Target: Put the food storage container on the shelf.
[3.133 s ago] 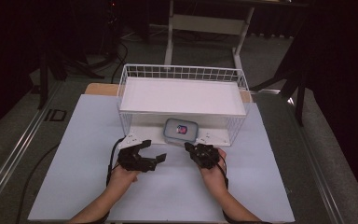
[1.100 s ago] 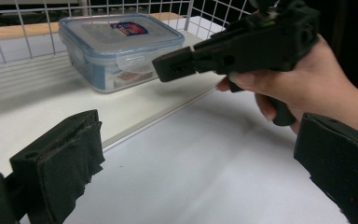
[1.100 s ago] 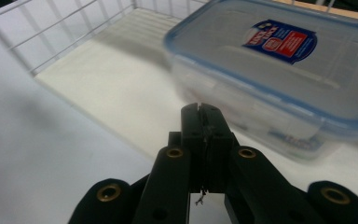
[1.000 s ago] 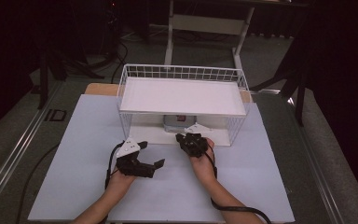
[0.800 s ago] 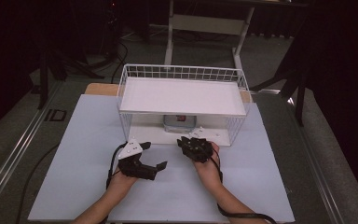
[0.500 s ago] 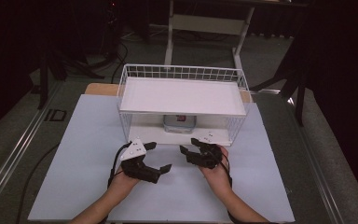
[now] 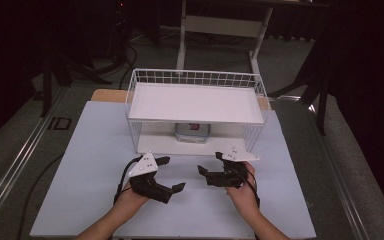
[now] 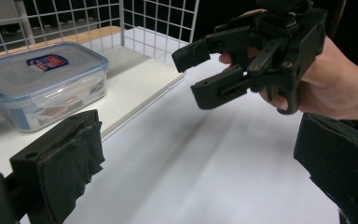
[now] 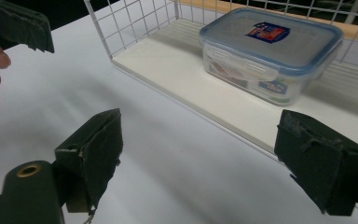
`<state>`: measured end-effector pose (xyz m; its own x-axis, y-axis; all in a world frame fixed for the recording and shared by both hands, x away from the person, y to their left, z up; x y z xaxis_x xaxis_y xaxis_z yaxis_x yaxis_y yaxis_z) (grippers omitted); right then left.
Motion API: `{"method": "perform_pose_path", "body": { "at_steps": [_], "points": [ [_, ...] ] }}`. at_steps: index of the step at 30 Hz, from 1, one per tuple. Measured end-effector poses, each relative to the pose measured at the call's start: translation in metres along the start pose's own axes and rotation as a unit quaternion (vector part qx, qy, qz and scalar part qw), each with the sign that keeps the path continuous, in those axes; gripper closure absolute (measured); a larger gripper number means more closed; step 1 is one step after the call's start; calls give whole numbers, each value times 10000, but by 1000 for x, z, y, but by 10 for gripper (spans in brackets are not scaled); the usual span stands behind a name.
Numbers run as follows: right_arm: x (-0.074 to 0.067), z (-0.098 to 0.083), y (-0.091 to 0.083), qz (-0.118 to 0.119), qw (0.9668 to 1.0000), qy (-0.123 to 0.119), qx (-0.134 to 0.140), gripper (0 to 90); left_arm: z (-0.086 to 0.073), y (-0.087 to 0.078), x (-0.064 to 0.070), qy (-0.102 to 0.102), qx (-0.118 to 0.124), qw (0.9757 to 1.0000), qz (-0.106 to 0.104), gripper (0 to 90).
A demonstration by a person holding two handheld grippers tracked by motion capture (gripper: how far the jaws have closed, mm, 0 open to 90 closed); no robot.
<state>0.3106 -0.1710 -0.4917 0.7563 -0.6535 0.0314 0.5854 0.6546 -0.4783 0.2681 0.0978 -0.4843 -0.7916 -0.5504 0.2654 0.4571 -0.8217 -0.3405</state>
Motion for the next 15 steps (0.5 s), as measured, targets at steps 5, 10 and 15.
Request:
{"method": "perform_pose_path", "body": {
  "at_steps": [5, 10, 15],
  "points": [
    [5, -6, -15, 137, 9999, -20, 51, 153, -7, -8, 0, -19, -30, 10000, 27, 21],
    [8, -12, -26, 159, 9999, 31, 16, 153, -14, -17, -2, -57, -84, 9999, 56, 21],
    [7, -19, -37, 195, 9998, -69, -8, 153, -19, -26, -3, -42, -156, 9998, 118, 21]
  ]
}}
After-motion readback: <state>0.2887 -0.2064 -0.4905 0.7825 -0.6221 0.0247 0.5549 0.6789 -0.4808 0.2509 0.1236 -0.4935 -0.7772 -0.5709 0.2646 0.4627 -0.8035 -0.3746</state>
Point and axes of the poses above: each handheld gripper's, and its own axes: y roughly forward along the jaws, z roughly out of its top, x roughly to its right, the point moved 1 cm from there along y, roughly forward along the jaws, and after that the axes turned 9 degrees about -y, right-handed, at the moved point
